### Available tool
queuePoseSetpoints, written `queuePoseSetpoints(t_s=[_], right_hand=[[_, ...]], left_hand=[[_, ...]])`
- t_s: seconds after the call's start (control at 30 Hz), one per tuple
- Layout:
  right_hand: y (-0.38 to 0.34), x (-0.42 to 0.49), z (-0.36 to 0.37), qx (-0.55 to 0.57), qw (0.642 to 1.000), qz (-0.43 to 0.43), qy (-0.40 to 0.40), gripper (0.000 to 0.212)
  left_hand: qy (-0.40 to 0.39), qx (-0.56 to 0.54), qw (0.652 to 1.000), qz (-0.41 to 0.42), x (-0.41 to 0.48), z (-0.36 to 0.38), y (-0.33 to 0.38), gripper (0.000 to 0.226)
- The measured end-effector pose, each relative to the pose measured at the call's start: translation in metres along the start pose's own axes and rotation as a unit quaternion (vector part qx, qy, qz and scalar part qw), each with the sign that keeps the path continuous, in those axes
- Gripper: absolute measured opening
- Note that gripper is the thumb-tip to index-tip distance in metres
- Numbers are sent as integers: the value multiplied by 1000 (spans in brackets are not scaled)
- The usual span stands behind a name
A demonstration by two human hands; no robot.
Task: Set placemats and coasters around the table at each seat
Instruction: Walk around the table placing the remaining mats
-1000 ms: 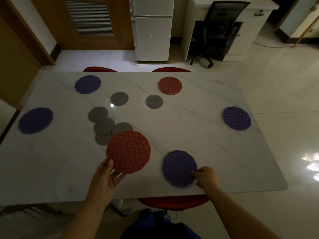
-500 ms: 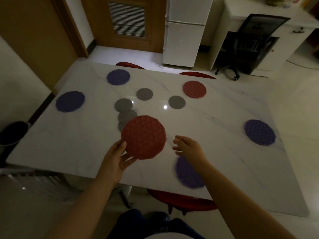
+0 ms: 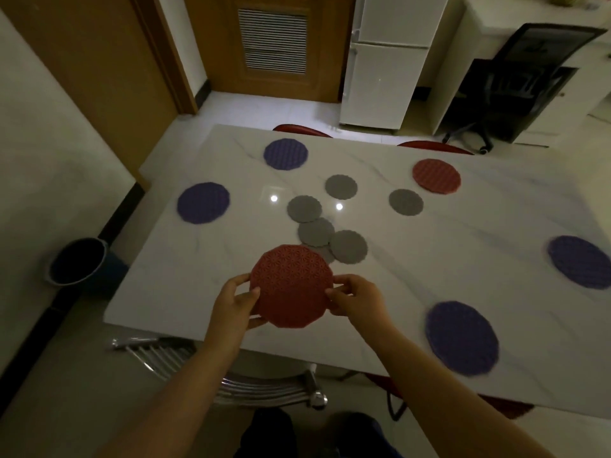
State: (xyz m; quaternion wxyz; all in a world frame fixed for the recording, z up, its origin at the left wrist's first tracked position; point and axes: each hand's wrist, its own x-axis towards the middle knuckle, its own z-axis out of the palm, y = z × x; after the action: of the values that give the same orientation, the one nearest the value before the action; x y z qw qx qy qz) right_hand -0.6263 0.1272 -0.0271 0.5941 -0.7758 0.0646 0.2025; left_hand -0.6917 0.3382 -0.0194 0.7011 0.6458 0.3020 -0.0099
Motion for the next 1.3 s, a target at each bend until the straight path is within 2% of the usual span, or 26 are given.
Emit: queuePoseSetpoints(t_s=[0.17,0.3,0.43,0.5,0.6,0.77,0.9,1.03,1.13,1.3], right_hand=[[5,6,53,-13,997,76,30,20],[10,14,84,-74,988,135,29,25],[13,22,107,-145,973,178,4,41],[14,24,115,-146,967,210,-12,51],[14,29,125,-83,963,254,-20,58],[14,34,132,-76,961,266,-9,42],[18,39,137,-71,960,272,4,45],[16,40,145,-114,958,262,0,52],[12,39,146,-163,957,239,-13,46],[9,40,147,-206,954,214,-29,42]], left_hand=[[-42,165,985,21,44,-51,8,14],[-79,264,961,-26,75,-70,0,21],[-106,344,932,-31,94,-72,-9,30],[-127,355,925,-41,101,-71,-12,32],[-158,340,924,-72,105,-73,-19,42],[-150,329,929,-76,111,-71,-23,39],[-147,348,923,-77,114,-68,-25,41],[-141,359,919,-79,109,-67,-24,67],[-121,386,911,-76,107,-66,-30,57],[-94,392,913,-64,104,-63,-34,52]])
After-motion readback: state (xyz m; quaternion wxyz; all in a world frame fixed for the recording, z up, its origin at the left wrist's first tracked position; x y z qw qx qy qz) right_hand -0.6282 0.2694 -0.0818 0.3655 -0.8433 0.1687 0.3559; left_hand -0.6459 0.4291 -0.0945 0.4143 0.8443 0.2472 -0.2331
